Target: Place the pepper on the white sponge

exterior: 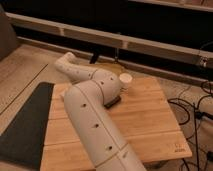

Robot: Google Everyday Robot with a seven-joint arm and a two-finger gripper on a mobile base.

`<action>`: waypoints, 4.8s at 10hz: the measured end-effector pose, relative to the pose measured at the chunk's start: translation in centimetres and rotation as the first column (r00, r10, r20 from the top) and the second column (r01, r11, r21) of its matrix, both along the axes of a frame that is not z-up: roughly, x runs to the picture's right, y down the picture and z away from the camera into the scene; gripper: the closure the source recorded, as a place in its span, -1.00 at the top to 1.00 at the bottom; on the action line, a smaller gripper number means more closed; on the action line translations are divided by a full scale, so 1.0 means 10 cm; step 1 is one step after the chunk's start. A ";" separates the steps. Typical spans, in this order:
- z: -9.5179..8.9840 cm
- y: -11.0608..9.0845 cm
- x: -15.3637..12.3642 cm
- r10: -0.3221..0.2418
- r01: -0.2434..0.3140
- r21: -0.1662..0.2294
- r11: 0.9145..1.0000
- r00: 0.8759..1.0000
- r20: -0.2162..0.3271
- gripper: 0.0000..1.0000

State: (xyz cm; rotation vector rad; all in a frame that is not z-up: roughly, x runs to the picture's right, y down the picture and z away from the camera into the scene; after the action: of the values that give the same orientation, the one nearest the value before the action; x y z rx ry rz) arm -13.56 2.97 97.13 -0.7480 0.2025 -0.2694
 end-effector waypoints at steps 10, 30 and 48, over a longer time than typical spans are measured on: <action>-0.23 -0.05 0.51 0.025 -0.021 0.057 0.998 0.998 -0.061 0.30; -0.30 -0.16 0.42 0.068 -0.068 -0.007 0.998 0.997 -0.036 -1.00; -0.82 0.37 -0.22 -0.109 0.085 -0.174 0.981 0.985 -0.134 -1.00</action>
State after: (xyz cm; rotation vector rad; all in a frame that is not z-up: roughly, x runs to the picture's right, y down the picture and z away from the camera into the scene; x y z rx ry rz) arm -15.79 6.71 88.92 -0.9273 0.3562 -0.3287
